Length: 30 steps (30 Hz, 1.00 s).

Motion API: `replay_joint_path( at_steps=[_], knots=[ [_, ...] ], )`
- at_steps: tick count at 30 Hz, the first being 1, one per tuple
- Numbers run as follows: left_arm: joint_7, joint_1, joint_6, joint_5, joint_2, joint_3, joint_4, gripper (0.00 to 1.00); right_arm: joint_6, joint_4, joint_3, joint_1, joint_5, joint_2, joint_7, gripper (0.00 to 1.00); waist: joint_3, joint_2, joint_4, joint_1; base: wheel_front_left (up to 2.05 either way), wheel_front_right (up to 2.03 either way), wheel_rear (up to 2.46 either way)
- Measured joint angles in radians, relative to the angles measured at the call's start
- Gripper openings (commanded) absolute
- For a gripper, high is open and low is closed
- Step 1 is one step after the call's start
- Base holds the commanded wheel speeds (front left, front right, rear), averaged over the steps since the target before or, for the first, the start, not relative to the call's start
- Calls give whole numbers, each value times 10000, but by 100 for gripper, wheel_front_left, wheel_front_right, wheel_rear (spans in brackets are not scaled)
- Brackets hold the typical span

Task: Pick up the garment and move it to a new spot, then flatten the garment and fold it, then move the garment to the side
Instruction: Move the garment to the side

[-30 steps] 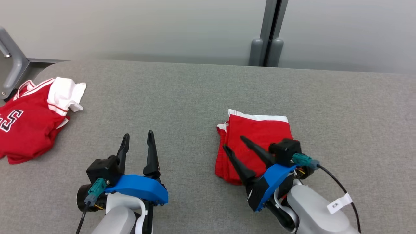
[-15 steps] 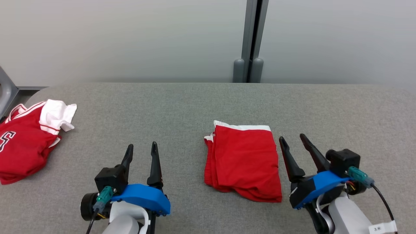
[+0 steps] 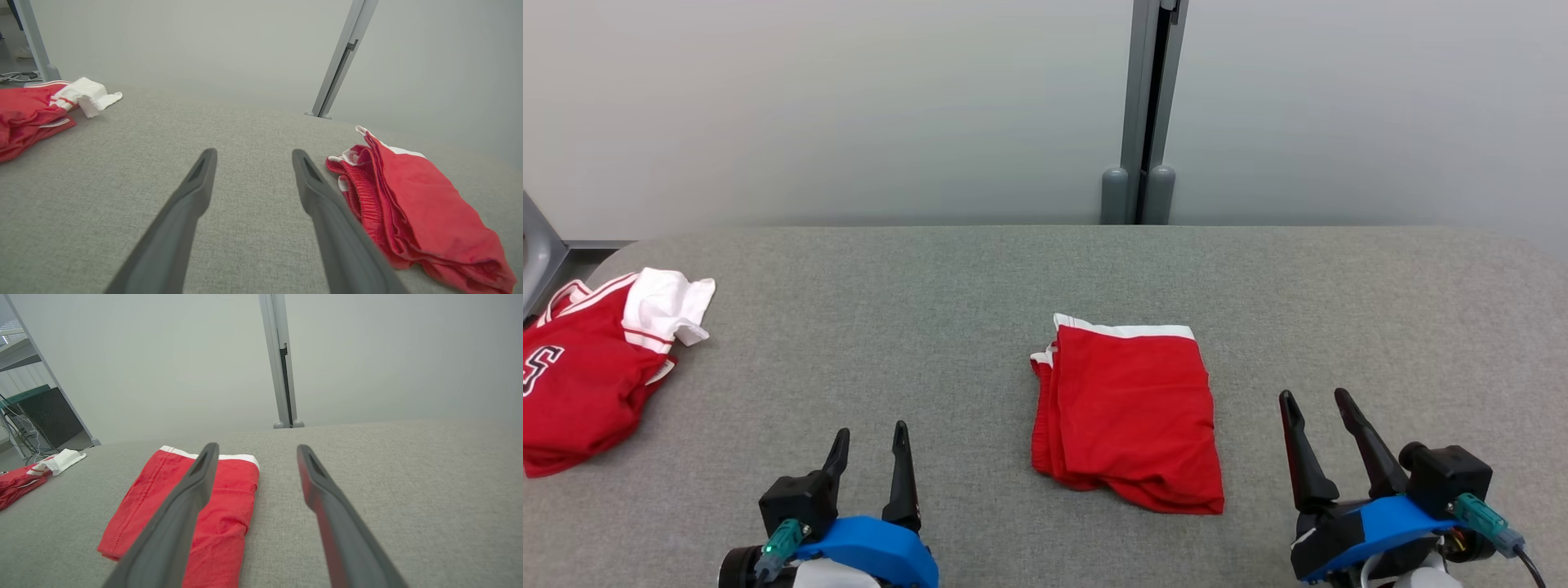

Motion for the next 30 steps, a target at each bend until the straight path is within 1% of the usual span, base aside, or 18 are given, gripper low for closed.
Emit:
replay_joint_path(
  at_steps=[11,24,30],
  knots=[
    [0,-36,-42,165,42,2,115,100,0,-374,-284,289,-180,2,347,100,-31,0,15,1,0,0,0],
    [0,-93,-27,171,88,-48,82,100,0,-499,-286,373,-207,2,535,100,3,0,22,1,0,0,0],
    [0,-174,8,184,96,-46,35,100,0,-332,-314,377,-238,2,708,100,59,0,96,1,0,0,0]
  ],
)
